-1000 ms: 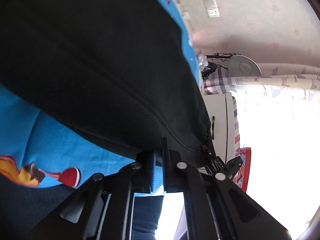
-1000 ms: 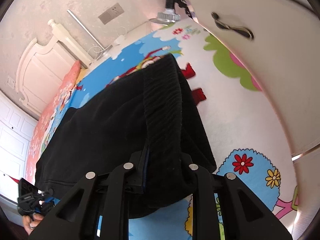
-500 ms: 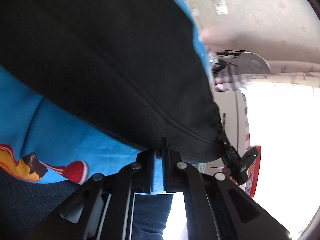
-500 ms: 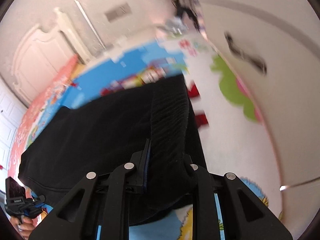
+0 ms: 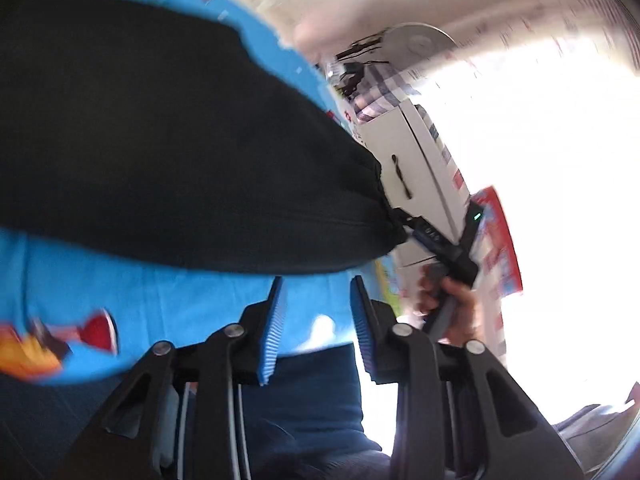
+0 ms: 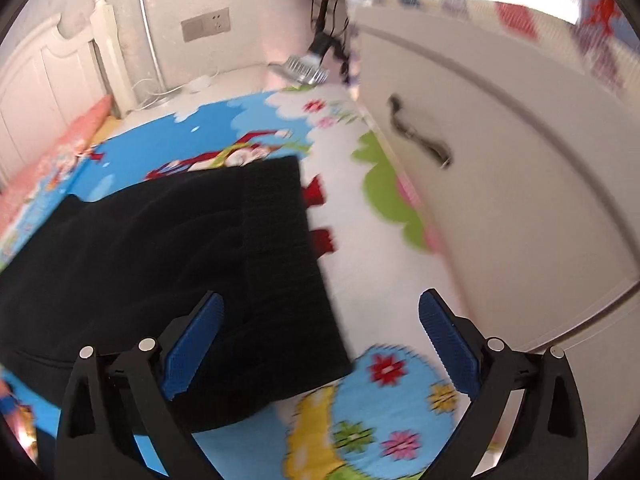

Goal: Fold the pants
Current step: 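Open both tools and release the folded pants, then regrasp the edge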

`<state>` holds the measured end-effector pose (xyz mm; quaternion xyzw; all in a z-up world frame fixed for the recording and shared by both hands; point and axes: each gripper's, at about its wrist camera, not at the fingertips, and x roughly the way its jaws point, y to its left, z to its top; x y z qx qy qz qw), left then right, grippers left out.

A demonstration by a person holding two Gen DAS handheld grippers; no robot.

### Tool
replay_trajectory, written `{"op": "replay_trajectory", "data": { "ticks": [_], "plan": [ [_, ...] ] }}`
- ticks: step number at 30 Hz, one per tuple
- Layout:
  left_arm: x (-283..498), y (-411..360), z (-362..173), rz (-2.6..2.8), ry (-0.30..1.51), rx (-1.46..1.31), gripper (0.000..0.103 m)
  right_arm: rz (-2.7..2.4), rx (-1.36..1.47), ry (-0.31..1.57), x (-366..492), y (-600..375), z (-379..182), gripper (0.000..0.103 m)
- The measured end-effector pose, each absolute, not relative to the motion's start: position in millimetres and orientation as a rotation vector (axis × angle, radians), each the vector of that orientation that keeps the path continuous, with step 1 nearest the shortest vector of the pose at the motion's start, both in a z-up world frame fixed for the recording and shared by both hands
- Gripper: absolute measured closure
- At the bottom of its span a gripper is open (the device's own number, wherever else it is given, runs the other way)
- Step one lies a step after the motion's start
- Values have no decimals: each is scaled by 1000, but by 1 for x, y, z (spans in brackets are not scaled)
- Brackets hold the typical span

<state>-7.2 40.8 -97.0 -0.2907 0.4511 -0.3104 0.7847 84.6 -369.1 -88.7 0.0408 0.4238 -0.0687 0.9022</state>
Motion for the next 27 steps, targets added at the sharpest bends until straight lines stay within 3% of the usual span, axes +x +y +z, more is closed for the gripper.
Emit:
{"op": "replay_trajectory", "data": {
  "ticks": [3, 7, 8, 9, 10, 12, 17, 19, 20, 21, 23, 27],
  "plan": [
    [-1, 8, -76, -620, 862, -369, 61, -227, 48, 859, 78, -374, -77, 8],
    [26, -33, -81, -559, 879, -237, 62, -117, 13, 739, 75, -349, -45, 8],
    [33, -44, -86, -556, 906, -216, 67, -97, -13, 712, 82, -336, -39, 8],
    [38, -49, -89, -562, 918, -212, 78, -85, -16, 706, 88, -331, -38, 8],
    [42, -57, -95, -567, 929, -199, 80, -63, -8, 704, 98, -324, -39, 11],
    [46, -73, -104, -561, 938, -154, 84, -28, 16, 735, 123, -312, -48, 30],
    [46, -71, -125, -579, 951, -161, 84, -136, -72, 887, 186, -307, -106, 38],
    [46, -65, -122, -607, 920, -171, 71, -123, 17, 926, 194, -322, -122, 35],
    [44, -59, -118, -611, 880, -165, 51, -126, 11, 921, 194, -322, -123, 34],
    [46, -52, -111, -588, 824, -158, 39, -138, -19, 912, 193, -318, -123, 34],
    [60, -40, -100, -558, 757, -160, 34, -177, -66, 888, 191, -311, -125, 30],
    [123, -9, -88, -323, 782, -94, 37, -206, -89, 870, 191, -306, -126, 26]
  ]
}}
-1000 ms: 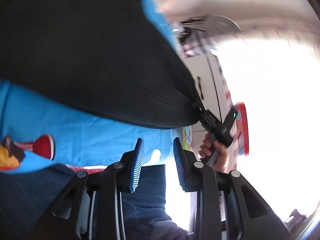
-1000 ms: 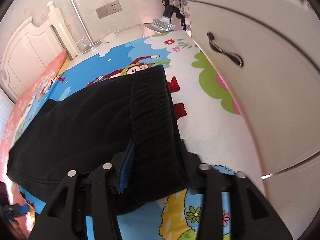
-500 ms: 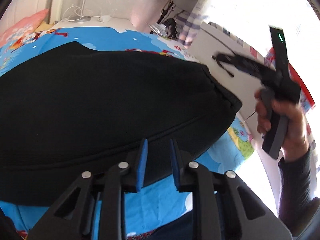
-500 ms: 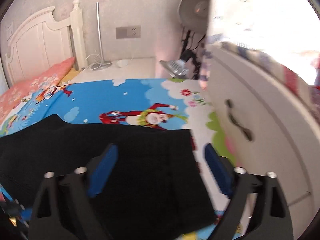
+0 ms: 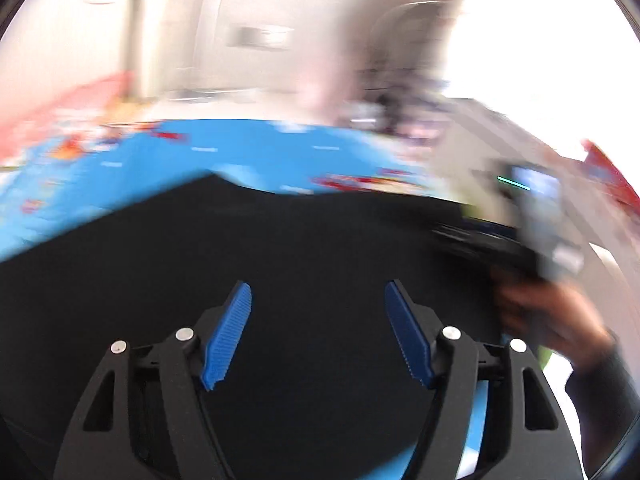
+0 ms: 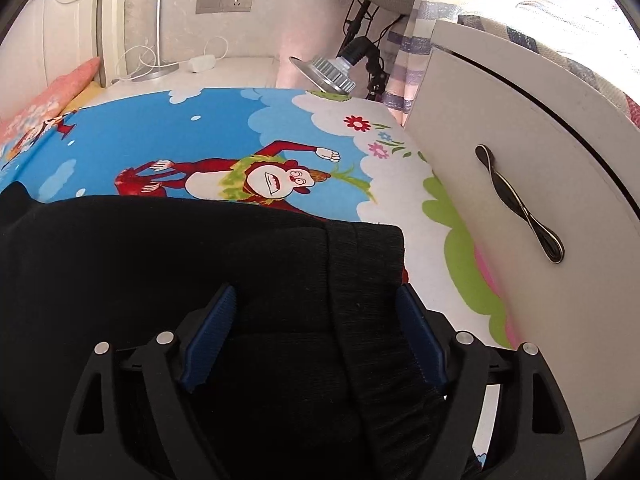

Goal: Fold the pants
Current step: 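Open both tools and release the folded pants, then regrasp the edge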

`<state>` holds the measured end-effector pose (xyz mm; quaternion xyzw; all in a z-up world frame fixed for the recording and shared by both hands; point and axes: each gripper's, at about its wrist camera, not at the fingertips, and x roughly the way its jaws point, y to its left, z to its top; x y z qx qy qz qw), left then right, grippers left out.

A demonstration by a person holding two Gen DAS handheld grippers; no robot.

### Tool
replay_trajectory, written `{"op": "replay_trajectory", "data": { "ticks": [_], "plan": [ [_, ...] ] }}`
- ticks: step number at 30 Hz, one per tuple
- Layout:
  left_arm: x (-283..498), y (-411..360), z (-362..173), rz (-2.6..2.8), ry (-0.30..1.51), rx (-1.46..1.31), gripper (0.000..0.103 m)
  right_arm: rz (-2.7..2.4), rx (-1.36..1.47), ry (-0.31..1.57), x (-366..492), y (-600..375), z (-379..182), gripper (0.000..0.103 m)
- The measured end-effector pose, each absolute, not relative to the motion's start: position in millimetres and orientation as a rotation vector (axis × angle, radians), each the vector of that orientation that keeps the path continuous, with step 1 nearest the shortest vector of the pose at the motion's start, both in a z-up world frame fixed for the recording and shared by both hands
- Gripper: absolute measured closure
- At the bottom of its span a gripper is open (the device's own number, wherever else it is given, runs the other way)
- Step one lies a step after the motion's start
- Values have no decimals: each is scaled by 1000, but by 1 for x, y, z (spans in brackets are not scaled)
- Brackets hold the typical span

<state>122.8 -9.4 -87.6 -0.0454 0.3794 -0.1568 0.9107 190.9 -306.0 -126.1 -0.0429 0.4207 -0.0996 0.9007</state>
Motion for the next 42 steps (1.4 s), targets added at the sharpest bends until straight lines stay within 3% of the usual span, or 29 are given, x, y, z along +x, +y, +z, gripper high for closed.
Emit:
{"op": "replay_trajectory", "data": {
  "ticks": [1, 2, 3, 4, 7, 10, 12, 13, 15, 17, 21, 23, 24, 30, 33, 38, 39, 41, 42],
  "plan": [
    [139, 0, -89, -291, 793, -104, 43, -207, -79, 872, 191, -308, -128, 25],
    [154, 7, -93, -266, 812, -106, 62, -206, -66, 873, 190, -311, -127, 24],
    [171, 13, -97, -243, 836, -92, 73, -201, -49, 875, 189, -313, -127, 24],
    [189, 20, -102, -218, 855, -85, 74, -201, -41, 874, 188, -314, -127, 23],
    [235, 38, -125, -152, 959, -99, 74, -212, -52, 864, 186, -311, -128, 22],
    [249, 49, -124, -169, 944, -139, 70, -224, -62, 858, 184, -309, -127, 21],
    [241, 51, -113, -169, 888, -156, 54, -226, -63, 856, 183, -308, -127, 21],
    [233, 52, -104, -179, 847, -167, 51, -226, -64, 855, 183, -308, -127, 21],
    [218, 52, -95, -186, 796, -168, 29, -226, -63, 854, 183, -308, -127, 20],
    [199, 56, -89, -168, 766, -182, 19, -228, -64, 853, 182, -308, -127, 20],
    [157, 70, -86, -103, 744, -207, 26, -231, -65, 849, 182, -308, -127, 18],
    [147, 67, -93, -106, 799, -161, 52, -238, -70, 847, 182, -308, -127, 15],
    [145, 67, -99, -105, 837, -137, 58, -242, -75, 846, 181, -307, -127, 14],
    [140, 72, -125, -100, 915, -136, 57, -281, -121, 850, 180, -301, -125, 7],
    [138, 66, -129, -112, 899, -135, 43, -352, -178, 821, 170, -286, -110, 8],
    [134, 57, -135, -103, 872, -91, 39, -179, -98, 708, 122, -228, -80, 7],
    [133, 58, -133, -107, 866, -103, 40, -130, -95, 717, 118, -217, -80, 7],
    [130, 70, -127, -115, 844, -153, 59, -35, -46, 741, 112, -202, -84, 7],
    [129, 79, -122, -113, 827, -173, 62, 8, 0, 757, 111, -199, -89, 7]
  ]
}}
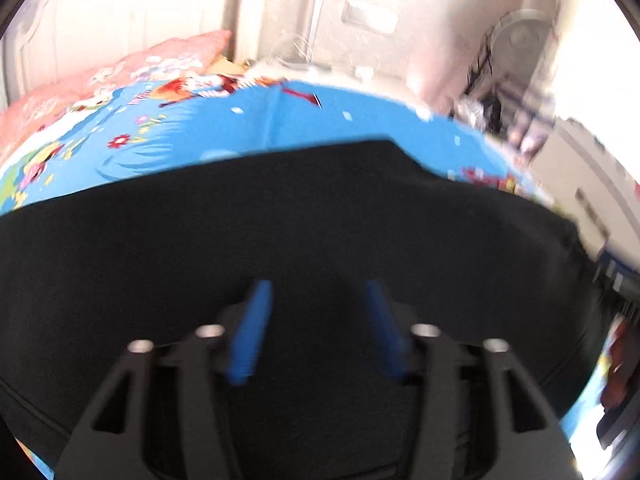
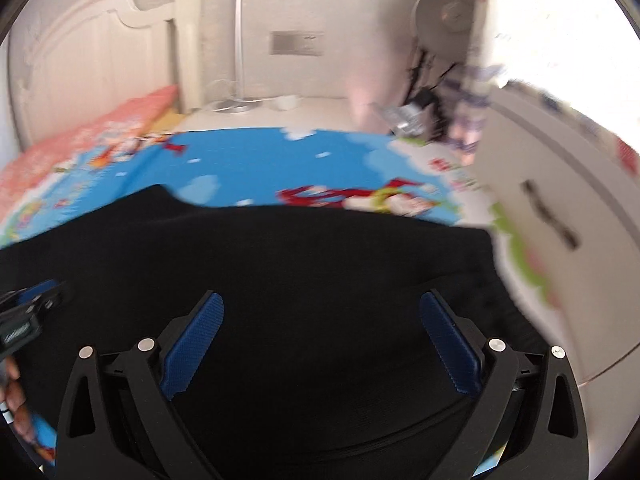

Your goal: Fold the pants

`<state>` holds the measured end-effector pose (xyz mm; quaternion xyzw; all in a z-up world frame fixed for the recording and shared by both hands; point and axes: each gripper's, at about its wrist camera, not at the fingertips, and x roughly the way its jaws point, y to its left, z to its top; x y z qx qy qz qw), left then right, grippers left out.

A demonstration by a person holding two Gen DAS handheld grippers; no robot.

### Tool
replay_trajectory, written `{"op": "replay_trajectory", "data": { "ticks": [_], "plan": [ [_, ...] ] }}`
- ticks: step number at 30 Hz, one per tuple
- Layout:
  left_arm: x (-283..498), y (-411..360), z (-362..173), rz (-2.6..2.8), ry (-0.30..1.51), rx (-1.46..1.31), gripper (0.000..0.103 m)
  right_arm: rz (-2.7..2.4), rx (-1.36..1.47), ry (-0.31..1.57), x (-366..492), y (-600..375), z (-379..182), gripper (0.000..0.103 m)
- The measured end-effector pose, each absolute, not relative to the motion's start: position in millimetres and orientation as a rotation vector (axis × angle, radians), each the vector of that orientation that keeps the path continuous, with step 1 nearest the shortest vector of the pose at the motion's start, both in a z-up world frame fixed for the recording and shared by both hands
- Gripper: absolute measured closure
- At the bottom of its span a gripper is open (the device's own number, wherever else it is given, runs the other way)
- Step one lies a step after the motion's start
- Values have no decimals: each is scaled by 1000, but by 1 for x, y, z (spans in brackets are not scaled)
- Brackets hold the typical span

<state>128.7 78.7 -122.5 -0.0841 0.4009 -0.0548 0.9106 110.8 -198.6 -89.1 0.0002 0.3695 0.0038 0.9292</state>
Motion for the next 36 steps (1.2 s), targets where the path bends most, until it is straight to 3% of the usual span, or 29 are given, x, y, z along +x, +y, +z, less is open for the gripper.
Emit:
{"op": "replay_trajectory", "data": {
  "ticks": [9, 13, 14, 15, 18, 20, 21, 23, 29, 36],
  "plan": [
    [110, 248, -101, 219, 748, -149, 63, -24, 3, 881, 120, -211, -136, 8],
    [110, 367, -115, 357, 840, -256, 66, -27, 5, 877, 119, -210, -138, 7],
    [110, 393, -124, 398, 877, -266, 72, -29, 3, 876, 120, -209, -139, 7],
    [107, 420, -132, 440, 888, -280, 100, -31, 2, 875, 117, -208, -138, 7],
    [96, 466, -136, 315, 851, -486, 101, -32, 2, 875, 117, -208, -138, 7],
    [91, 458, -118, 308, 805, -432, 101, -33, 2, 873, 115, -208, -138, 7],
    [85, 446, -106, 302, 757, -366, 96, -33, 2, 873, 115, -208, -138, 7],
    [74, 440, -100, 313, 720, -362, 66, -34, 2, 873, 115, -208, -138, 7],
    [37, 464, -136, 393, 720, -401, 64, -36, 1, 872, 114, -208, -137, 6],
    [-25, 474, -101, 503, 532, -507, 66, -53, -3, 873, 116, -209, -137, 4]
  ]
}}
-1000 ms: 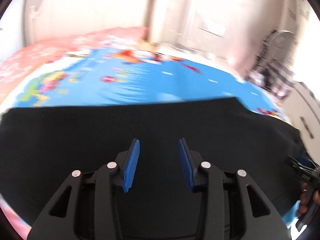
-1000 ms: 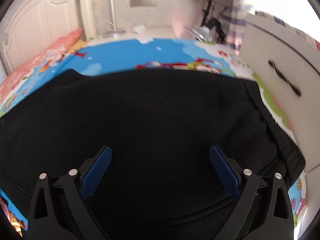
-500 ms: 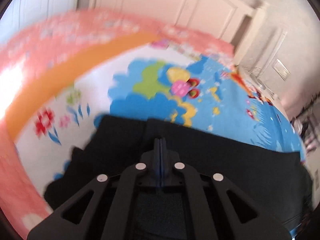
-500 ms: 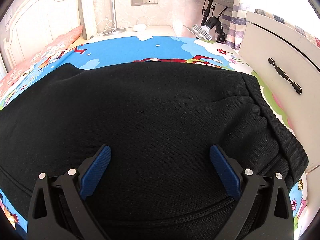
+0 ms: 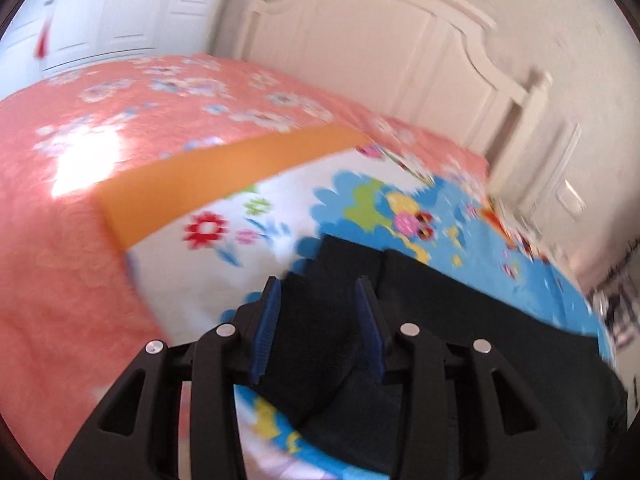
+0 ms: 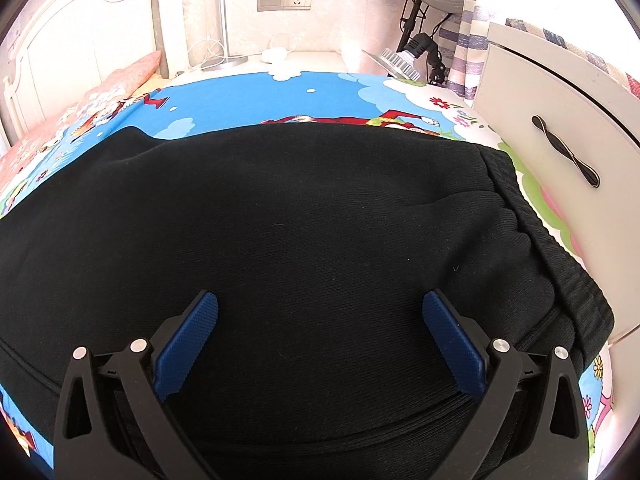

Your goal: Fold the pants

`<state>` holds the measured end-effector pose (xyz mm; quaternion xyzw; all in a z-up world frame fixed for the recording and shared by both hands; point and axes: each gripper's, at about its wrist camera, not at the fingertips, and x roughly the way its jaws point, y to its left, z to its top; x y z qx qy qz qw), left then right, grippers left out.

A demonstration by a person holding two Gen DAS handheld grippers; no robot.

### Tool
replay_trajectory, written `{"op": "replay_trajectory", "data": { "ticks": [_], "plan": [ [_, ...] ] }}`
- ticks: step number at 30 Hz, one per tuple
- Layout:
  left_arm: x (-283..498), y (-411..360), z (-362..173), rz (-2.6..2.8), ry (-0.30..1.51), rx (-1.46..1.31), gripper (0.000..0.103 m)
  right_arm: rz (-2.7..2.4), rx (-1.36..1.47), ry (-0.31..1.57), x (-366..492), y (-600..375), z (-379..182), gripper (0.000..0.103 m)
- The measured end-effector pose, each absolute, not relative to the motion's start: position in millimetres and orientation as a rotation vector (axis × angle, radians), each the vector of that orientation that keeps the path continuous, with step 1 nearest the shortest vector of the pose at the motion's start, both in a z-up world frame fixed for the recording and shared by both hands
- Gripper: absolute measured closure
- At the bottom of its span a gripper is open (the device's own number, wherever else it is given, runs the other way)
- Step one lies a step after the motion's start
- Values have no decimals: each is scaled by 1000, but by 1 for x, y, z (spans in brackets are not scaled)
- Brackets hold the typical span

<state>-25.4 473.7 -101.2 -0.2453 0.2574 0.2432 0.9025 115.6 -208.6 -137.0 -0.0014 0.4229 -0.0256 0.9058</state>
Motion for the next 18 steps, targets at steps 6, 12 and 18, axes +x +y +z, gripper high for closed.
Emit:
{"op": "replay_trajectory", "data": {
  "ticks": [6, 12, 18],
  "plan": [
    [-47, 451, -114, 442, 558, -460, 66, -63, -3, 885, 115, -208, -135, 4],
    [-44, 457, -147, 452, 605, -486, 48, -59, 3, 790, 107, -183, -78, 5],
    [-50, 457, -153, 461, 583, -499, 47, 278, -66, 686, 126, -53, -37, 5]
  ]
}}
